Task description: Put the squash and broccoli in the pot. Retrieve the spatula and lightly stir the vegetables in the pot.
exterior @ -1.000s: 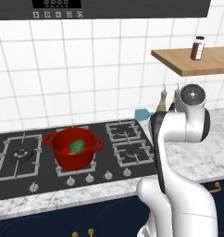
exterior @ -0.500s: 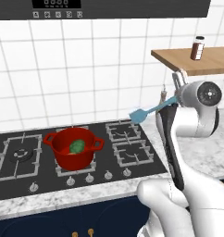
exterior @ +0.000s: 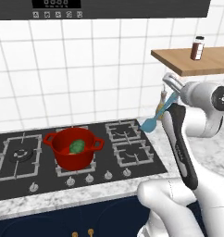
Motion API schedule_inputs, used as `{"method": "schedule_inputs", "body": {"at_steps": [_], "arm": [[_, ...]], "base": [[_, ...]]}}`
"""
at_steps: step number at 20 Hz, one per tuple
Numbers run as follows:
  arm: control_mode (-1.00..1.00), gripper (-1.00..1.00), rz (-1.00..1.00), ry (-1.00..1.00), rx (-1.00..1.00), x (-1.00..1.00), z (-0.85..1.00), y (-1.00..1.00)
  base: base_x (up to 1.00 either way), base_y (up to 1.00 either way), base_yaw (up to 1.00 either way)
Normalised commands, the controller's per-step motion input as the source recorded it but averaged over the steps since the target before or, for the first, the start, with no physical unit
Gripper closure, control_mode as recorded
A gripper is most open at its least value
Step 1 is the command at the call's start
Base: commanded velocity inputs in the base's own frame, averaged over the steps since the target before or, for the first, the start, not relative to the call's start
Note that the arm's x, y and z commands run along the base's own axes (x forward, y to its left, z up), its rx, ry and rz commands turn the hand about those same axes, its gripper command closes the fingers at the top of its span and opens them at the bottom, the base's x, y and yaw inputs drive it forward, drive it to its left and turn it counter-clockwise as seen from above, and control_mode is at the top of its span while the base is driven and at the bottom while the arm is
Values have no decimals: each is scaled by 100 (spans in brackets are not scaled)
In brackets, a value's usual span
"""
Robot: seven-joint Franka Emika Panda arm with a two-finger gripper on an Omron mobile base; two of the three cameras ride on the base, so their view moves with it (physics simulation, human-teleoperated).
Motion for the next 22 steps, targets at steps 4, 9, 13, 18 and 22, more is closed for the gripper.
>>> {"method": "schedule_inputs", "body": {"at_steps": [4, 9, 13, 18, 22], "arm": [[-100, 100, 2, -27, -45, 23, 13, 49], [-100, 100, 1, -4, -48, 21, 0, 17], [100, 100, 7, 1, -18, -1, 0, 0], [100, 100, 0, 0, 0, 0, 0, 0], [100, 100, 0, 0, 0, 0, 0, 0]], "base": [[0, 0, 0], [0, 0, 0], [-4, 4, 5], [-1, 82, 23], [-10, 88, 11]]}}
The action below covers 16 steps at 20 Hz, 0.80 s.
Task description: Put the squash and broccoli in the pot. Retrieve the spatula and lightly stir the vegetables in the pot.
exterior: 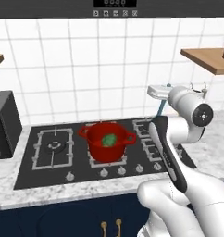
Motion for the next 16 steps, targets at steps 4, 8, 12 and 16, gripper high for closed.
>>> {"method": "schedule_inputs", "body": {"at_steps": [4, 8, 12, 16], "arm": [[100, 100, 0, 0, 0, 0, 0, 0], [100, 100, 0, 0, 0, 0, 0, 0], [100, 100, 0, 0, 0, 0, 0, 0], [-100, 100, 0, 20, 0, 61, -1, 5]], "base": [[-8, 96, 0], [8, 96, 0], [50, 47, 0], [0, 0, 0]]}}
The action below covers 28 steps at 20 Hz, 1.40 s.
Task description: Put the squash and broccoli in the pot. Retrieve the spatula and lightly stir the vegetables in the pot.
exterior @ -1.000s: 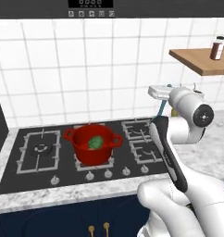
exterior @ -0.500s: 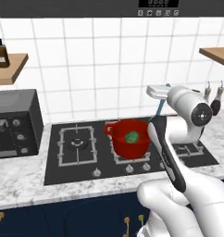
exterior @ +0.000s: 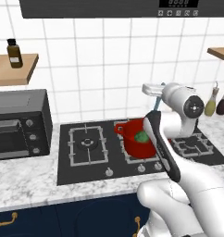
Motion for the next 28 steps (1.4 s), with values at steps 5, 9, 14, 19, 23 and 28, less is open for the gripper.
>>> {"method": "schedule_inputs", "body": {"at_steps": [5, 9, 14, 19, 23, 28], "arm": [[-100, 100, 0, 24, -3, 77, -37, 7], [-100, 100, 0, 4, -11, 56, -61, 8], [-100, 100, 0, 0, -8, 18, -55, 1], [-100, 100, 0, 5, 0, 7, -18, 0], [-100, 100, 0, 8, 0, 14, -16, 0], [-100, 100, 0, 8, 0, 2, -25, 1]], "base": [[0, 0, 0], [0, 0, 0], [0, 0, 0], [0, 0, 0], [0, 0, 0], [0, 0, 0]]}}
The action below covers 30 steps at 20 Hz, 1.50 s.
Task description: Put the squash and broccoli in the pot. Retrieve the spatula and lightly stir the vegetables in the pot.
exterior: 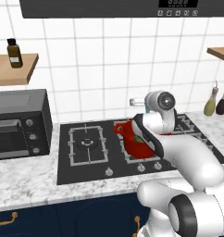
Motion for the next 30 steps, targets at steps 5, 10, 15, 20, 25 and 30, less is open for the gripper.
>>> {"method": "schedule_inputs", "body": {"at_steps": [5, 10, 15, 20, 25, 30], "arm": [[-100, 100, 0, 3, 0, 3, -27, 2], [-100, 100, 0, 1, 0, 30, -30, 2], [-100, 100, 0, 0, 0, 62, -22, 5], [-100, 100, 1, 0, 1, 4, -36, 23], [-100, 100, 1, 0, 11, -7, -13, 48], [-100, 100, 0, 0, 17, 0, 0, 10]], "base": [[0, 0, 0], [0, 0, 0], [0, 0, 0], [0, 0, 0], [0, 0, 0], [0, 0, 0]]}}
